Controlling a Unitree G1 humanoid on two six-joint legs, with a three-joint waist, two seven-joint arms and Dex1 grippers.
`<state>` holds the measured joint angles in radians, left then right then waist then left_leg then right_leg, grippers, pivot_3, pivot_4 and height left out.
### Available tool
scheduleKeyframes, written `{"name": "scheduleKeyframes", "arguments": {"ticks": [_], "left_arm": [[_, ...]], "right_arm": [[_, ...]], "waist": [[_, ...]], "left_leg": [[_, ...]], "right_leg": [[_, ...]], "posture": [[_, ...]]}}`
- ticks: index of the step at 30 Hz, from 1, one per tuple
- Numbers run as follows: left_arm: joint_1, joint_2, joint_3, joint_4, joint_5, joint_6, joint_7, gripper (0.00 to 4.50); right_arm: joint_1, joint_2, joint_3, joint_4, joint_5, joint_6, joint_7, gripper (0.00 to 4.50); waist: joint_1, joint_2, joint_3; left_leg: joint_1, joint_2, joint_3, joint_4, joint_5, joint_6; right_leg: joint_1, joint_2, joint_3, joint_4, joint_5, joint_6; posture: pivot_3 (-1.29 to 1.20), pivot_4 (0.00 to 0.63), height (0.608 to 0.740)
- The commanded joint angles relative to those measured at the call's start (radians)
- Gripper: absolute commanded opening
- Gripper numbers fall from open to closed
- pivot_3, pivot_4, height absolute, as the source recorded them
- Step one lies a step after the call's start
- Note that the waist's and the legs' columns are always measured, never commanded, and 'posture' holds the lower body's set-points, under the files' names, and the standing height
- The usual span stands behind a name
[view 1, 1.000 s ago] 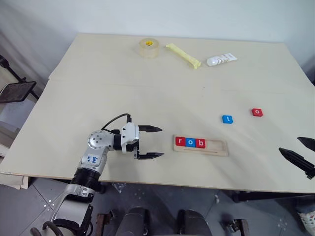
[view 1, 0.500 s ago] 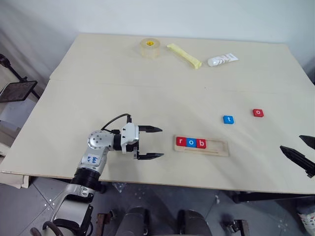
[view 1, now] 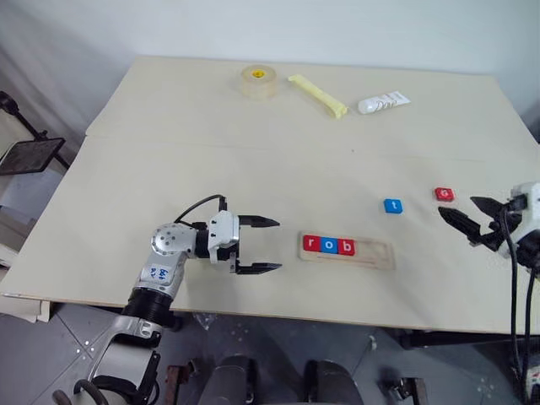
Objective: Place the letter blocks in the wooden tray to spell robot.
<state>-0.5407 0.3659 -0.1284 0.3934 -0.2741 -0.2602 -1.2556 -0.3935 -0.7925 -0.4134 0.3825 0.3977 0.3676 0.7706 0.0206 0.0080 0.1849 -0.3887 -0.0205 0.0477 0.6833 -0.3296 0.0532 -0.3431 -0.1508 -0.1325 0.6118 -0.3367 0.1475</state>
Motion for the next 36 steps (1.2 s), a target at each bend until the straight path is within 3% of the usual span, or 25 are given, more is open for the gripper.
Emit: {"name": "scheduleKeyframes", "arguments": {"ticks": [1, 14, 24, 27, 34, 36], "left_arm": [[0.007, 0.008, 0.006, -0.056, -0.012, 0.008, 0.006, 4.5], [0.029, 0.009, 0.004, -0.092, -0.009, 0.021, 0.03, 4.5], [0.044, 0.008, 0.002, -0.114, -0.008, 0.022, 0.043, 4.5], [0.047, 0.008, 0.001, -0.12, -0.009, 0.022, 0.045, 4.5], [0.057, 0.007, -0.001, -0.136, -0.007, 0.024, 0.056, 4.5], [0.06, 0.008, -0.002, -0.141, -0.007, 0.026, 0.059, 4.5]], "right_arm": [[-0.116, 0.022, 0.04, 0.172, -0.076, -0.101, -0.081, 4.47], [-0.408, 0.078, 0.092, 0.681, -0.191, -0.304, -0.261, 4.47], [-0.457, 0.096, 0.099, 0.794, -0.19, -0.342, -0.268, 4.47], [-0.466, 0.101, 0.097, 0.812, -0.19, -0.347, -0.278, 3.87], [-0.48, 0.116, 0.101, 0.832, -0.195, -0.352, -0.278, 1.5], [-0.48, 0.117, 0.101, 0.835, -0.196, -0.355, -0.278, 1.45]], "waist": [[-0.004, 0.0, 0.0], [-0.02, 0.001, 0.0], [-0.026, 0.001, 0.0], [-0.025, 0.001, 0.0], [-0.024, 0.001, 0.0], [-0.024, 0.001, 0.0]], "left_leg": [[0.0, 0.0, 0.0, 0.0, 0.0, 0.0], [-0.001, 0.001, -0.001, -0.001, 0.0, 0.0], [-0.001, 0.001, -0.001, -0.001, 0.0, 0.0], [-0.001, 0.001, -0.001, -0.001, 0.0, 0.0], [-0.001, 0.001, -0.001, -0.001, 0.0, 0.0], [-0.001, 0.001, -0.001, -0.001, 0.0, 0.0]], "right_leg": [[0.0, 0.0, 0.0, 0.0, 0.0, 0.0], [-0.001, 0.0, -0.001, 0.0, 0.0, 0.0], [-0.001, 0.0, 0.0, 0.0, 0.0, 0.0], [-0.001, 0.0, 0.0, 0.0, 0.0, 0.0], [-0.001, 0.0, 0.0, 0.0, 0.0, 0.0], [-0.001, 0.0, 0.0, 0.0, 0.0, 0.0]], "posture": [[0.0, 0.15, 0.74], [0.0, 0.15, 0.74], [0.0, 0.15, 0.74], [0.0, 0.15, 0.74], [0.0, 0.15, 0.74], [0.0, 0.15, 0.74]]}}
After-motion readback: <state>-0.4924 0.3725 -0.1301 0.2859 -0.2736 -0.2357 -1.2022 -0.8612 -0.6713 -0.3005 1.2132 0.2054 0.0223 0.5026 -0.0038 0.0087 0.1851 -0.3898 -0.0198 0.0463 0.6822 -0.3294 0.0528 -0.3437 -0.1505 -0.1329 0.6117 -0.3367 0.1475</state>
